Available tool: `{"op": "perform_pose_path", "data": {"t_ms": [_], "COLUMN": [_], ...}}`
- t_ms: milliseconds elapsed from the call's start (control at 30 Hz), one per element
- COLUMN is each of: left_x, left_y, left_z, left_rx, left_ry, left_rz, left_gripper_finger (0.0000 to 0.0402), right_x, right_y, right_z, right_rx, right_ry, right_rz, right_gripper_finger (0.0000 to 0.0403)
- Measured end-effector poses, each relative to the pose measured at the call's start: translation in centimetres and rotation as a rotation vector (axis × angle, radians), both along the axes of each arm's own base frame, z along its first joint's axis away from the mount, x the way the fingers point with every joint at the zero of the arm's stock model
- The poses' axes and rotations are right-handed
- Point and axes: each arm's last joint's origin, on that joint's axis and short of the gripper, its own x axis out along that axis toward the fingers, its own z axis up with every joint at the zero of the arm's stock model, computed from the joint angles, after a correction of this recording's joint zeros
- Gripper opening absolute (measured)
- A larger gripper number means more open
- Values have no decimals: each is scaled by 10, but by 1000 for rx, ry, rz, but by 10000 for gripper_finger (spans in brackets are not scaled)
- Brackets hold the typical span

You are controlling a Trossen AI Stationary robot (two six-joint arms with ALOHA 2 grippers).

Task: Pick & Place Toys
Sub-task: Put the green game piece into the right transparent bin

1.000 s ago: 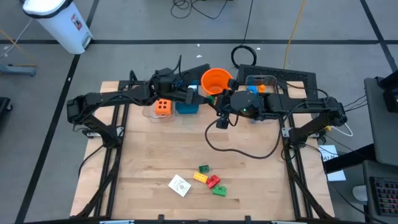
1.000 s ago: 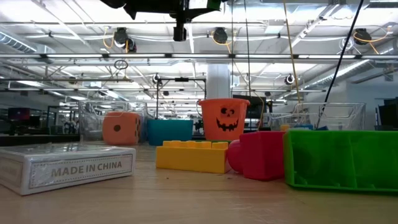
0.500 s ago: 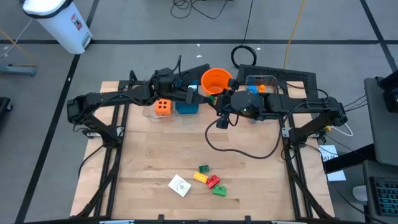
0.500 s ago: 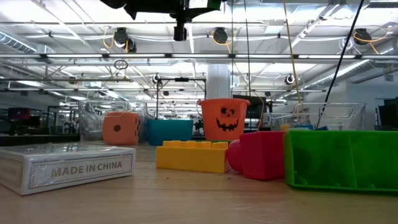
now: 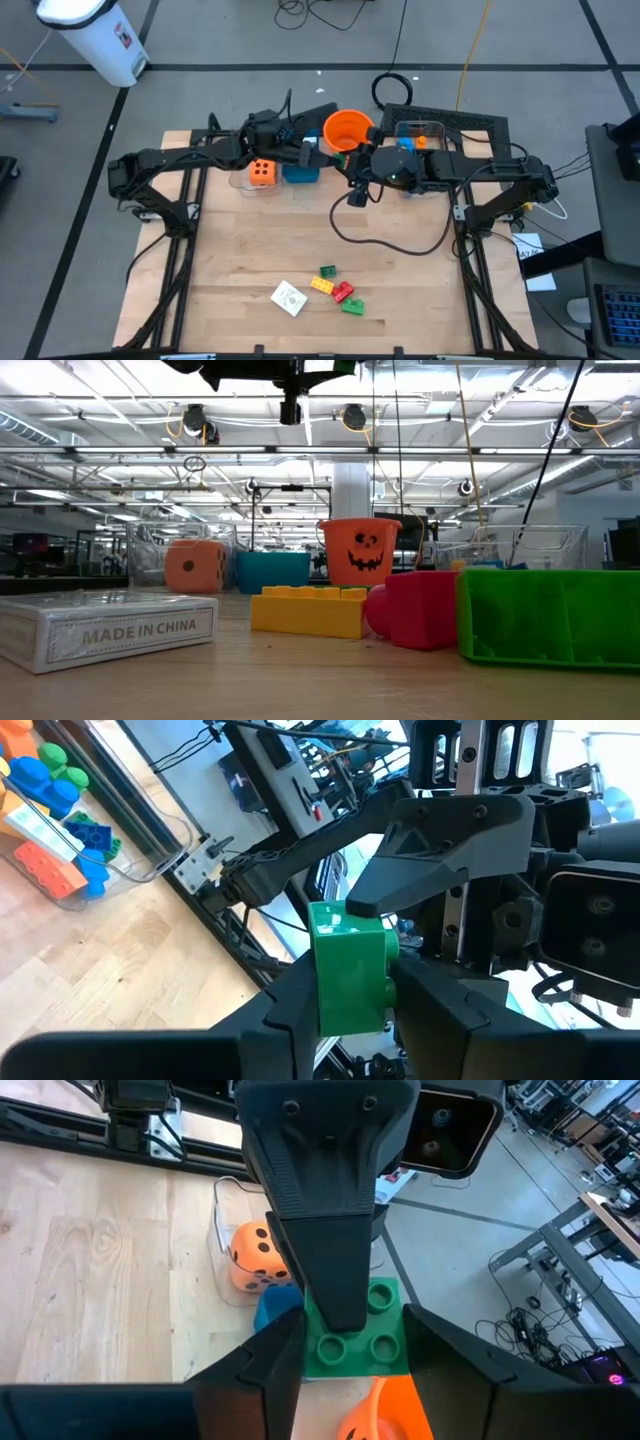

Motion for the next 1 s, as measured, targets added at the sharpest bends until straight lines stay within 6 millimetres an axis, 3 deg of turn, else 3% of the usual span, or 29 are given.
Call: {"op": "perform_pose_path", "data": {"t_ms": [433,633,1000], "left_x": [0,0,0], "left_y": [0,0,0], "left_z": [0,0,2], "left_rx": [-1,-1,0], "left_ry": [0,-3,-19], "left_rz": [-1,-1,-10], "left_gripper_finger": [121,111,156], "right_x": [-1,-1,-1], "right_y": [0,-2,-2], "right_z": [-2,-2,-2], "right_rx": [0,0,-1], "right_ry": [18,22,19], "right_rz": [0,-5,-7], "right_gripper_finger": [164,141,145]}}
